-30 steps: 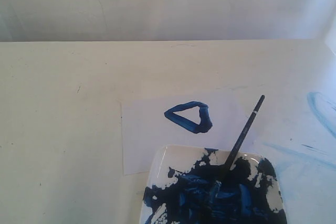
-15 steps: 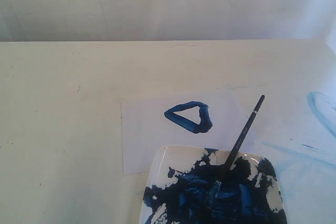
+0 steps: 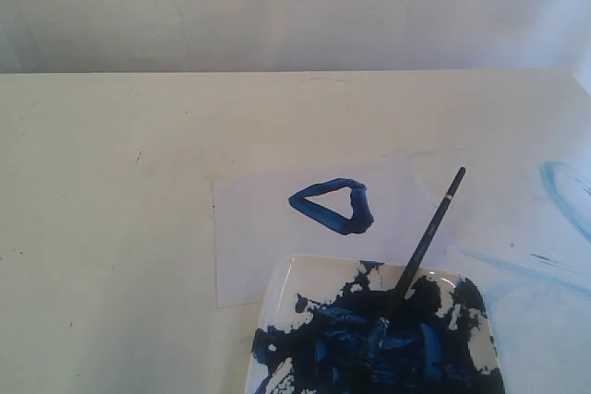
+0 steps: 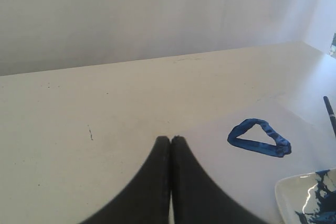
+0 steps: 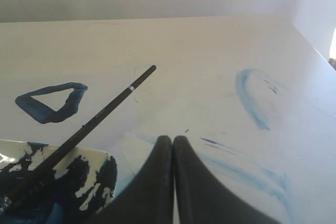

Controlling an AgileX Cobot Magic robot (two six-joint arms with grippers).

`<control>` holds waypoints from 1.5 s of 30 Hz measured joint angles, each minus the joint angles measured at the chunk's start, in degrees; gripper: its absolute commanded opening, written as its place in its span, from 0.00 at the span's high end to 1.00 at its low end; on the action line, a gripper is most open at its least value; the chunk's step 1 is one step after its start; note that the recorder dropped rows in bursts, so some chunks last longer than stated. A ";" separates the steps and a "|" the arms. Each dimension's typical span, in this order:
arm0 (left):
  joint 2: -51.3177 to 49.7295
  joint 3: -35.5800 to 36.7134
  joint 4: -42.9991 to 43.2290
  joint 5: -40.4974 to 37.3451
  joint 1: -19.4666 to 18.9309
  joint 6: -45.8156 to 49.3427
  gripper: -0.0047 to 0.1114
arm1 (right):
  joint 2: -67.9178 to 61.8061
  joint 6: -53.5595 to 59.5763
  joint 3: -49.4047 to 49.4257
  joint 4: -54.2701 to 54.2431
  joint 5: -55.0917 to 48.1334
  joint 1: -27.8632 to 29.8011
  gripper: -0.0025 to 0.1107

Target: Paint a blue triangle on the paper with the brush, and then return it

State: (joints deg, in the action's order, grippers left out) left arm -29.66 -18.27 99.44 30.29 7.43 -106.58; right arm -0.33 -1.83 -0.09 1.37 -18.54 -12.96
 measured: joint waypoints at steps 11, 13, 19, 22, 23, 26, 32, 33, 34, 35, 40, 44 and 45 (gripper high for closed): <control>0.00 0.00 0.00 0.00 0.00 0.00 0.96 | 0.00 0.00 0.00 0.00 0.00 0.00 0.98; 0.00 0.00 0.00 0.00 0.00 0.00 0.96 | 0.00 0.00 0.00 0.00 0.00 0.00 0.98; 4.80 0.29 0.00 -1.93 0.34 0.00 0.96 | 0.00 0.00 0.00 0.00 0.00 0.00 0.98; 10.47 1.30 0.00 -5.85 0.34 0.00 0.96 | 0.00 0.00 0.00 0.00 0.00 0.00 0.98; 12.75 1.67 -0.10 -7.09 0.34 0.00 0.96 | 0.00 0.00 0.00 0.00 0.00 0.00 0.98; 19.91 3.15 -0.10 -8.83 0.34 0.00 0.96 | 0.00 0.00 0.00 0.00 0.00 0.00 0.98; 28.97 7.08 -0.45 -10.21 0.34 -8.77 0.96 | 0.00 0.00 0.00 0.00 0.00 0.00 0.98; 29.07 7.22 -1.94 -10.92 0.34 -10.41 0.96 | 0.00 0.00 0.00 0.00 0.00 0.00 0.98; 29.07 7.22 -5.63 -11.72 0.34 -11.79 0.96 | 0.00 0.00 0.00 0.00 0.00 0.00 0.98; 29.07 7.22 -11.14 -12.88 0.34 -12.70 0.96 | 0.00 0.00 0.00 0.00 0.00 0.00 0.98; 28.46 7.50 -47.48 -20.79 0.34 -12.71 0.96 | 0.00 0.00 0.00 0.00 0.00 0.00 0.98; 28.46 10.01 -72.45 -28.50 0.34 7.21 0.96 | 0.00 0.00 0.00 0.00 0.00 0.00 0.98; 28.46 10.65 -79.26 -31.01 0.34 14.90 0.96 | 0.00 0.00 0.00 0.00 0.00 0.00 0.98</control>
State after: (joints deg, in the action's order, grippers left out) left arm -1.20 -7.62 20.19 -0.72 7.77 -91.69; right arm -0.33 -1.83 -0.09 1.37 -18.54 -12.96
